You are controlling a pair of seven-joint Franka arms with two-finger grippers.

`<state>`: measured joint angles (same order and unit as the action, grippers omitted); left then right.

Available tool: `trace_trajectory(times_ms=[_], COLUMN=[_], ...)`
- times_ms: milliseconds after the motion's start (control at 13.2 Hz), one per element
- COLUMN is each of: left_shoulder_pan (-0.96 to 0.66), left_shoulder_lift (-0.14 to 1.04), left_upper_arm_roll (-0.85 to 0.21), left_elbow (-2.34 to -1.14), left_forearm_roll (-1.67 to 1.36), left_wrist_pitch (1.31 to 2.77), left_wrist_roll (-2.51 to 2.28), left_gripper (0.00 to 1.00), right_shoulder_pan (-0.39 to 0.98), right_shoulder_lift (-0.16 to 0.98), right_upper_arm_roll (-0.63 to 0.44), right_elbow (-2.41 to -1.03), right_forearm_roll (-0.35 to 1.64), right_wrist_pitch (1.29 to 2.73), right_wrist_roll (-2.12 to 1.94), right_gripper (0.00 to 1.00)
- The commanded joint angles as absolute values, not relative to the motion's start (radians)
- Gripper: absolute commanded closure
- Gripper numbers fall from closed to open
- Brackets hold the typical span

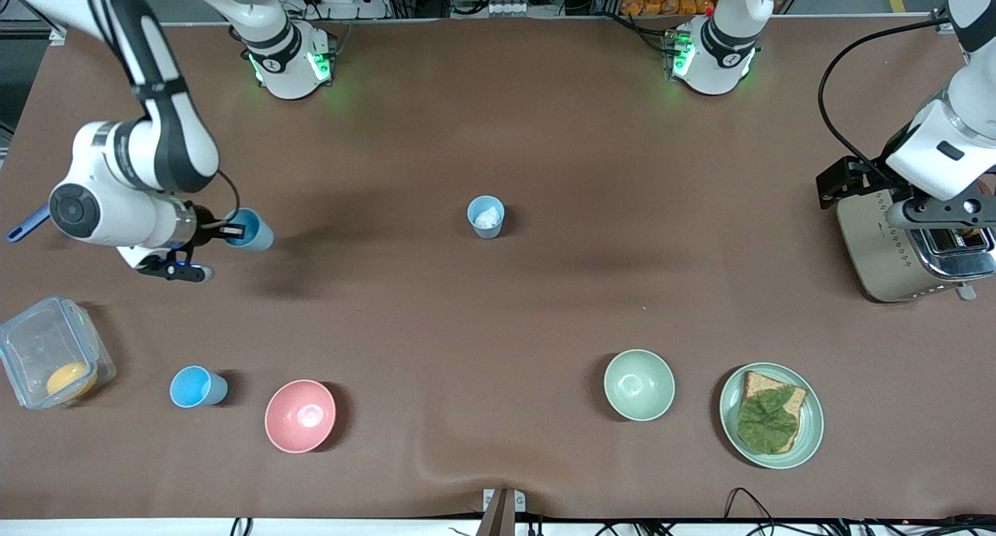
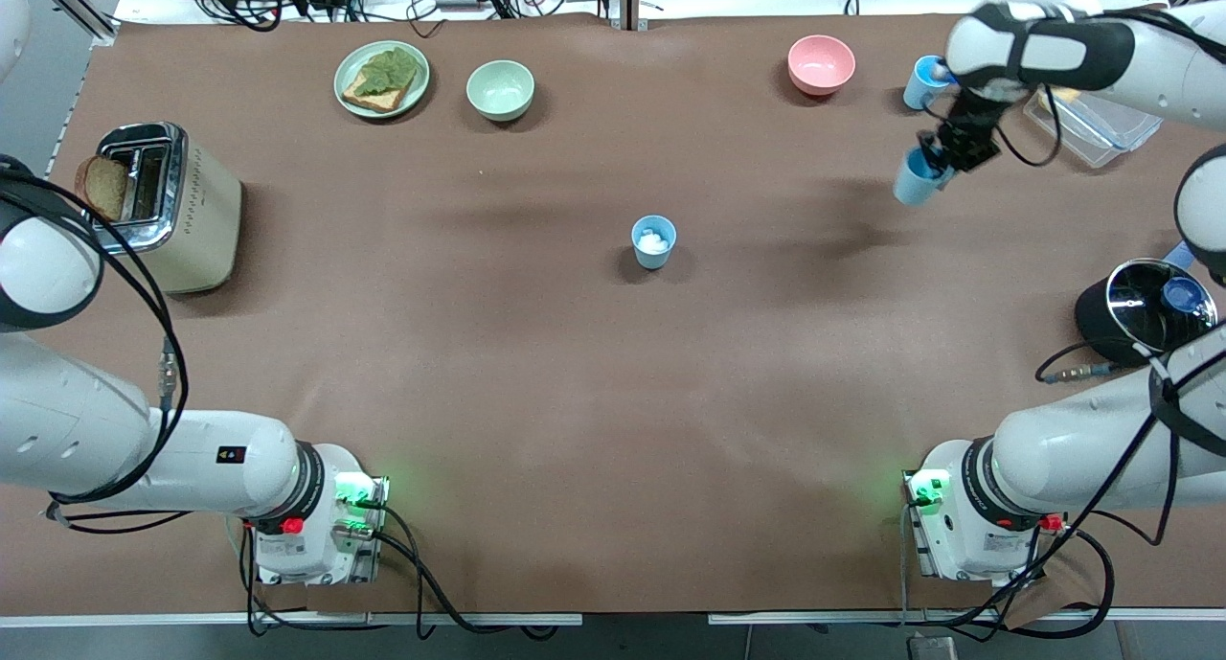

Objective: Stack blue cups with both arms
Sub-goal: 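Carry the held blue cup with the right gripper over the placed cup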

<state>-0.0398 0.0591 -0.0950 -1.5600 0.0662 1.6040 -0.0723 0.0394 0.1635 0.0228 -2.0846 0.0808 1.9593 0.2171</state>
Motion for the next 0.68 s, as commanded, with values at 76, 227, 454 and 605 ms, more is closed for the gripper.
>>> trace_trajectory(times_ms=[76, 227, 454, 605], left_shoulder_pan=[-0.029, -0.031, -0.031, -0.031], left_shoulder_lift=[0.043, 0.046, 0.048, 0.051], left_upper_arm_roll=[-0.081, -0.081, -0.081, -0.081], left_elbow=[-1.577, -1.577, -1.577, -1.578], left_forearm_roll=[0.032, 0.032, 0.032, 0.032], left_wrist_pitch=[1.594, 1.595, 1.595, 1.595], left_wrist_roll=[-0.026, -0.028, -0.028, -0.028], left_gripper=[0.00, 0.00, 0.00, 0.00], right_shoulder_pan=[0.340, 0.490, 0.609, 0.690], right_shoulder_lift=[0.090, 0.127, 0.187, 0.245], right_upper_arm_roll=[0.023, 0.021, 0.021, 0.020], right_elbow=[-2.076, -2.013, -1.968, -1.956], right_forearm_roll=[0.109, 0.188, 0.311, 0.330], right_wrist_pitch=[1.936, 1.968, 2.045, 2.149], right_wrist_roll=[0.646, 0.873, 1.027, 1.138], right_gripper=[1.00, 1.00, 1.00, 1.00])
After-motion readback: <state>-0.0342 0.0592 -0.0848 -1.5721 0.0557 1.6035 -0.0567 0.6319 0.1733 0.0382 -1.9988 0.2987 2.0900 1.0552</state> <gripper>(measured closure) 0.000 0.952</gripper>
